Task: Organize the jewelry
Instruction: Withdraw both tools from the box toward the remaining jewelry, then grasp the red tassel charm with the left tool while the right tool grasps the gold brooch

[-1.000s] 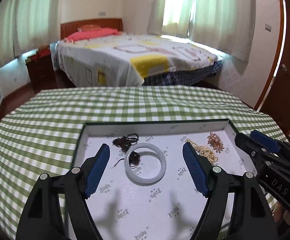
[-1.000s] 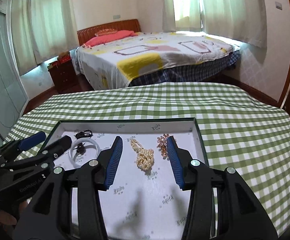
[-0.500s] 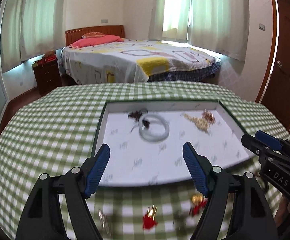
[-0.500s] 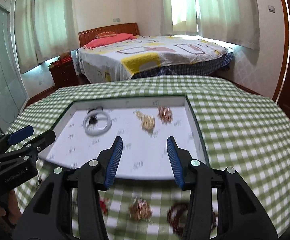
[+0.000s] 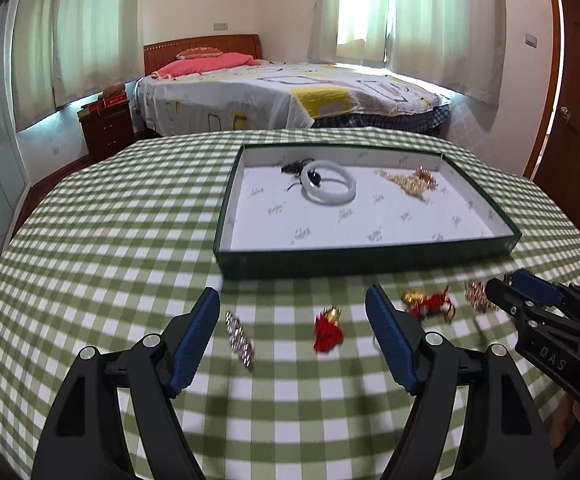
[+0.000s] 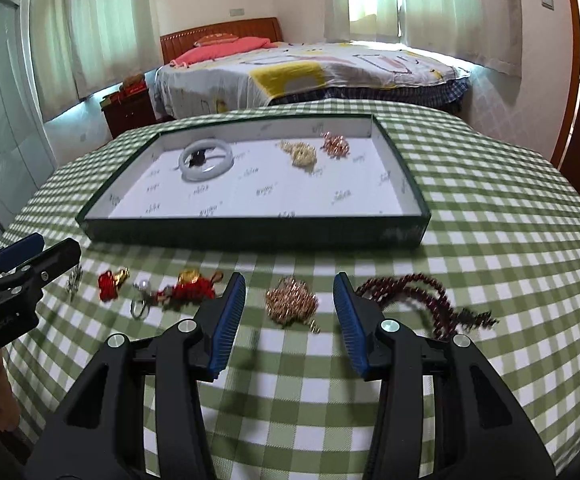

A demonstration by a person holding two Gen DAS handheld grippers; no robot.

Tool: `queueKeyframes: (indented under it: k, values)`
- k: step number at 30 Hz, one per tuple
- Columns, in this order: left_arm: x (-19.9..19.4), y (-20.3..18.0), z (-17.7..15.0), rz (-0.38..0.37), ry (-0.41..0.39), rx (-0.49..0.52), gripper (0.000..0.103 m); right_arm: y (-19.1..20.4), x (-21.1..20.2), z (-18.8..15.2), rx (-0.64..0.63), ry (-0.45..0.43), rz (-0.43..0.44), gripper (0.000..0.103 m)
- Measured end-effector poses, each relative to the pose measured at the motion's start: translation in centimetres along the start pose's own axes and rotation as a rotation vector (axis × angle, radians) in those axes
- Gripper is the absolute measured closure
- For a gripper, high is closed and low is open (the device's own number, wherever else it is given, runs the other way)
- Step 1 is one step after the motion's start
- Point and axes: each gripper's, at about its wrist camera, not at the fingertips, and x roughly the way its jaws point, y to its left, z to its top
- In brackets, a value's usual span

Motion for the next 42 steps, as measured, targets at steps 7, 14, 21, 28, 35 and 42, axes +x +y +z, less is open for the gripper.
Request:
queueKeyframes:
  k: [7,14,21,28,35,42]
  values:
    - [0.2,0.4,-0.8,-0.001,0.016,-0.011,0.030,-0.2,1.9,0.0,0.000,0.044,-0.019,0.058]
    - [0.8,0.5,-1.0,-0.004,0.037,-0.019,0.030,0.0,2.6,-0.1,-0.016,0.074,-0.024,0.065]
    - [1.1,0.4,-1.2,-0.009,0.047,-0.018,0.030,-0.3,2.6,-0.2,-0.034,0.073,-0.028,0.085]
    - [1.7,-0.3,-1.3,-0.030,0.060,-0.009,0.032,-0.6,2.3,-0.4,-0.019,0.068,-0.009,0.088]
    - [3.1,-0.8,-1.5,-0.043,0.094,0.010,0.051,-0.8,2.2,-0.4,-0.010,0.067,0.000,0.088]
    - [3.8,-1.0,-1.7,-0.045,0.119,0.026,0.060,-0.9,2.2,-0.4,-0.003,0.067,0.006,0.088]
